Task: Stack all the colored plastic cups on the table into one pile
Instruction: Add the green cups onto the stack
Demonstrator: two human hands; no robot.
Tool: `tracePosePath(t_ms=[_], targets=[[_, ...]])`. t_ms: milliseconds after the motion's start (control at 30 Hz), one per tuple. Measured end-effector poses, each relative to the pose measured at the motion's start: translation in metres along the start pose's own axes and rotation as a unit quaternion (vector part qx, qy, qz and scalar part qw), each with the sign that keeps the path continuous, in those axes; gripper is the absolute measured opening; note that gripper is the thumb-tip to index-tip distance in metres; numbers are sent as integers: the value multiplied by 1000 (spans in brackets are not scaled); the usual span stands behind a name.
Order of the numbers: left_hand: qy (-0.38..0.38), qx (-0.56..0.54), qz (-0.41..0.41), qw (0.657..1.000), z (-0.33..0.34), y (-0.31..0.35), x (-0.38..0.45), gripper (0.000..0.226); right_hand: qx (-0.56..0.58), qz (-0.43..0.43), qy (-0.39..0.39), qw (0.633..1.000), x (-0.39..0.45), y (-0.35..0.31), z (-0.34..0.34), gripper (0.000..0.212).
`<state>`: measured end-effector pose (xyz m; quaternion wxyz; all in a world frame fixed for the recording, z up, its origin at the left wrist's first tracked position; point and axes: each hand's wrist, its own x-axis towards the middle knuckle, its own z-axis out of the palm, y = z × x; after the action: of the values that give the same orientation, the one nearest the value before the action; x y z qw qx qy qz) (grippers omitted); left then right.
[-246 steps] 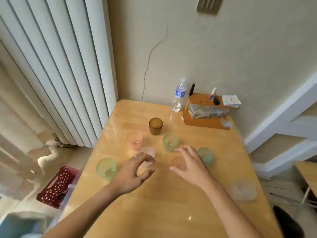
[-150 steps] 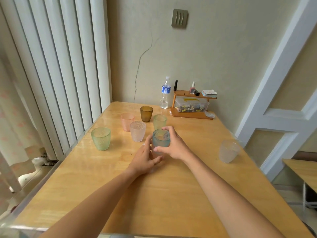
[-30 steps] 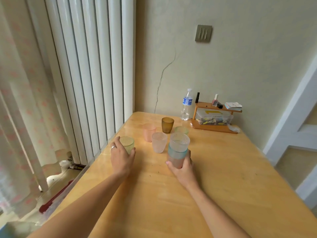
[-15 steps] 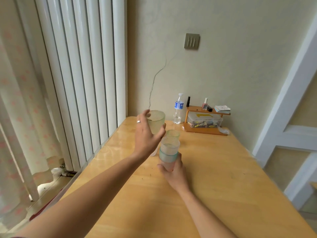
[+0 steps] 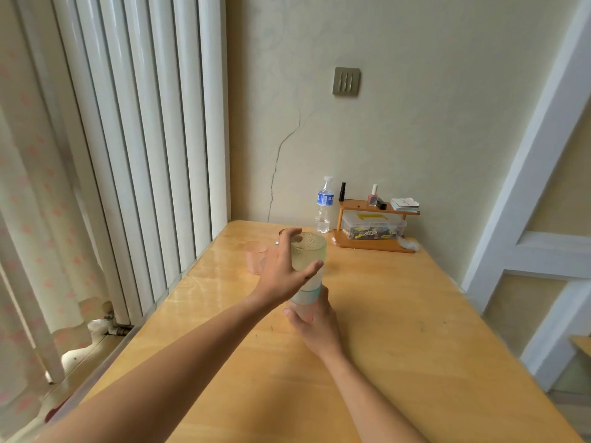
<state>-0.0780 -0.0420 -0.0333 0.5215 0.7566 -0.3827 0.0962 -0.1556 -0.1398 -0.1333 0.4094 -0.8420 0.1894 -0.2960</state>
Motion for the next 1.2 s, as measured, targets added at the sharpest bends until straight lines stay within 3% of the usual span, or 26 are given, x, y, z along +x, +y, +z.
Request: tracePosePath(t_ms=[100,500,767,900,1033,1133,1200], targets=[[-26,-1,-1,1000,4,-5,-8,78,-7,-4,-7,1000,1,1,1,76],[3,-38,-1,999,15,-16,-13,73,-13,13,-13,1000,15,-1,-2,72],[-23,-69,-8,997,15,-24,-9,87,-9,-2,7,1000,20,2,2,73],[-51,-90,-16,994,13,-34,-14,64,-9,5,17,1000,19,6,7,82],[30,-76,-24,996,12,-57,-15,53,13,1,32,999,19,11,9,89],[115,27,-58,991,14,-77,-9,48,22,7,39,999,20,15,11,88],[102,72,-106,987,14,-89,-3,56,24,8,32,999,22,17,12,86]])
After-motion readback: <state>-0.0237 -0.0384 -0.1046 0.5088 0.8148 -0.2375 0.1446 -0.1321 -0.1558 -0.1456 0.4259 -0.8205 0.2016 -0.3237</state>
